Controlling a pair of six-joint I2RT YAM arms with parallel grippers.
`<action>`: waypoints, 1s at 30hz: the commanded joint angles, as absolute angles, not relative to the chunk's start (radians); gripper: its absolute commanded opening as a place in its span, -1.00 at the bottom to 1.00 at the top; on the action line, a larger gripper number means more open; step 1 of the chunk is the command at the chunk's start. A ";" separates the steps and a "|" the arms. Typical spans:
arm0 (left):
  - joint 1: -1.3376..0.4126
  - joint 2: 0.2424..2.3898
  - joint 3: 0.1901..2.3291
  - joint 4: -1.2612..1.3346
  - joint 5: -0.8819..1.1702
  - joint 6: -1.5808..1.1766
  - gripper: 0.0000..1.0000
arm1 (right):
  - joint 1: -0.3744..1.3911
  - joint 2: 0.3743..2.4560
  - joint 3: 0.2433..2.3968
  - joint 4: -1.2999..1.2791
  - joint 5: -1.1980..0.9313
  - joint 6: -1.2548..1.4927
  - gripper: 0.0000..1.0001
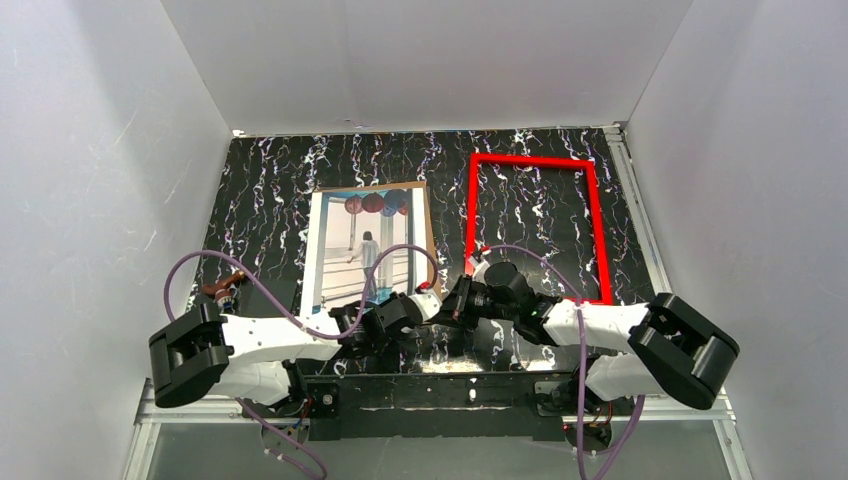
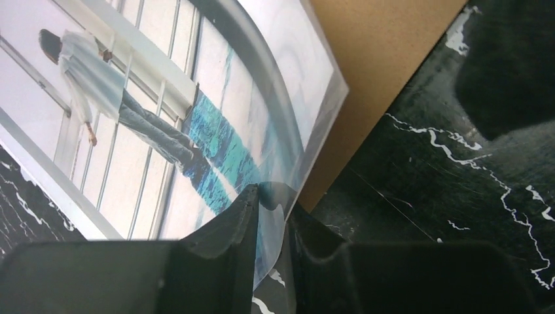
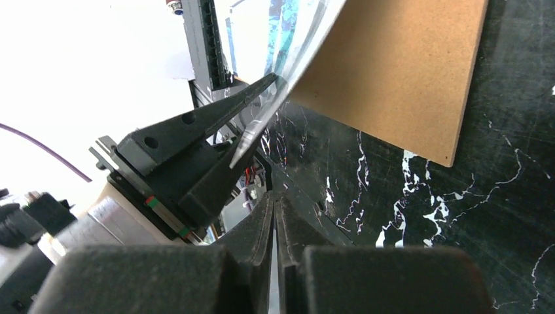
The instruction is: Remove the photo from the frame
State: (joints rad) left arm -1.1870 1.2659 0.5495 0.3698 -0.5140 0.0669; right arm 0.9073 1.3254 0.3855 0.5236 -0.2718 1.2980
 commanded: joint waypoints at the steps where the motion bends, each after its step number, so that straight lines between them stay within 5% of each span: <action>1: -1.184 1.221 0.581 0.248 -0.574 -0.017 -0.71 | 0.908 1.245 0.426 0.461 -0.251 1.249 -0.64; 6: -1.184 1.174 0.564 0.211 -0.575 -0.087 -1.00 | 0.887 1.156 0.423 0.340 -0.186 1.206 -0.28; 16: -1.184 1.063 0.558 0.151 -0.566 -0.163 -0.96 | 0.711 1.225 0.450 0.398 -0.267 1.271 0.22; 30: -1.184 1.021 0.552 0.126 -0.579 -0.187 -0.96 | 0.647 1.602 0.656 0.456 -0.317 1.387 -0.23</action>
